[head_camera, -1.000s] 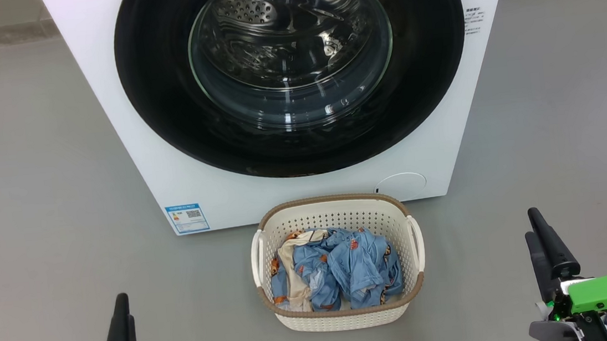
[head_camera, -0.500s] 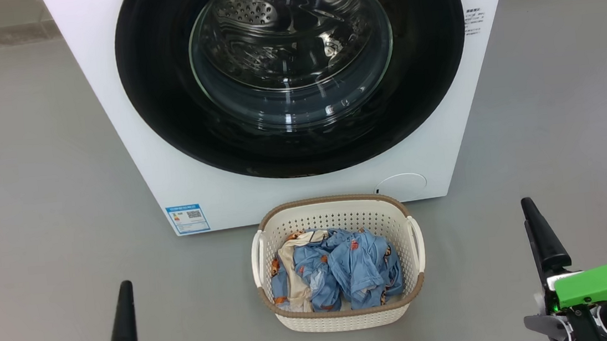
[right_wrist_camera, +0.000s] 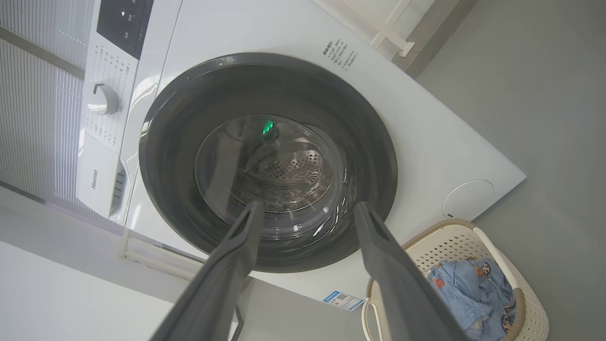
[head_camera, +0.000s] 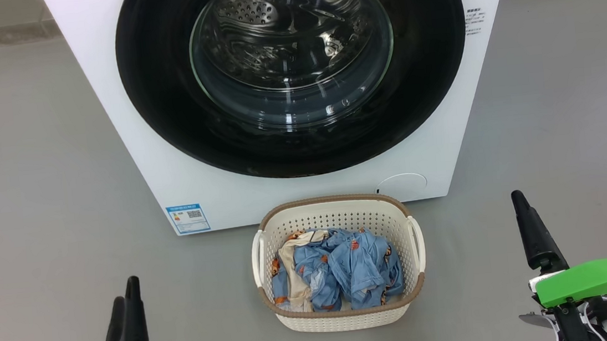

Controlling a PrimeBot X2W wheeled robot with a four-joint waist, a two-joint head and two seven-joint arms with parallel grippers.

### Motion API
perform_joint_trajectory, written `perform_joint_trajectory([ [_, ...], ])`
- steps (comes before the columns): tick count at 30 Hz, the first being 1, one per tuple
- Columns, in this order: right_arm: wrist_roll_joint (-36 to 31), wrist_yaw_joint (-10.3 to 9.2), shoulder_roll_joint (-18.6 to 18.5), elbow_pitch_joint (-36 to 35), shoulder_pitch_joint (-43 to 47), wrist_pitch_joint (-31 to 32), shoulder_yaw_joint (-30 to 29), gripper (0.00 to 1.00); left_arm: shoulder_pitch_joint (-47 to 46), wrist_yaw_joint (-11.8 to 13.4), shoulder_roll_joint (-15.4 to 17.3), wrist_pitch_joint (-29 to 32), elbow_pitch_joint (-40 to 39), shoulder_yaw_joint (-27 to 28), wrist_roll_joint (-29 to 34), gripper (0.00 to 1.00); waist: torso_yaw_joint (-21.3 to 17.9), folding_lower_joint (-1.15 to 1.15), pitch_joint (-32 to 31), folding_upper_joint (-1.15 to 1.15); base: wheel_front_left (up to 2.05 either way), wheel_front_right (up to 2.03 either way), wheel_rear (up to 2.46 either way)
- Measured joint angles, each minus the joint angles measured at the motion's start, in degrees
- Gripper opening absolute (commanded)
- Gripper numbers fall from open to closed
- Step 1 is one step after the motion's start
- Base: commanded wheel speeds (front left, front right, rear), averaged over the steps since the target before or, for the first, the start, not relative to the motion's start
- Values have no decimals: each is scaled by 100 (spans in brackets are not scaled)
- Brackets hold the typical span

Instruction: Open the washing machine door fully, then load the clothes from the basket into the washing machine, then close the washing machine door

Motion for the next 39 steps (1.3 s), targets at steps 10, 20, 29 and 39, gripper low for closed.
perform_joint_trajectory([
  [10,-1137,1,2,68,-123,-168,-13,100,-5,-1,-53,-183,81,88,1095,100,6,0,-8,0,0,0,0],
  [20,-2304,1,-20,229,-245,-343,103,100,-54,51,-82,-341,186,104,1964,100,20,0,-12,0,0,0,0],
  [29,-3019,1,-36,292,-338,-479,210,100,-141,44,-102,-492,268,90,2544,100,39,0,-14,0,0,0,0],
  [39,-3683,1,-69,482,-472,-658,270,100,-240,-7,-114,-669,300,41,3184,100,64,0,-41,0,0,0,0],
])
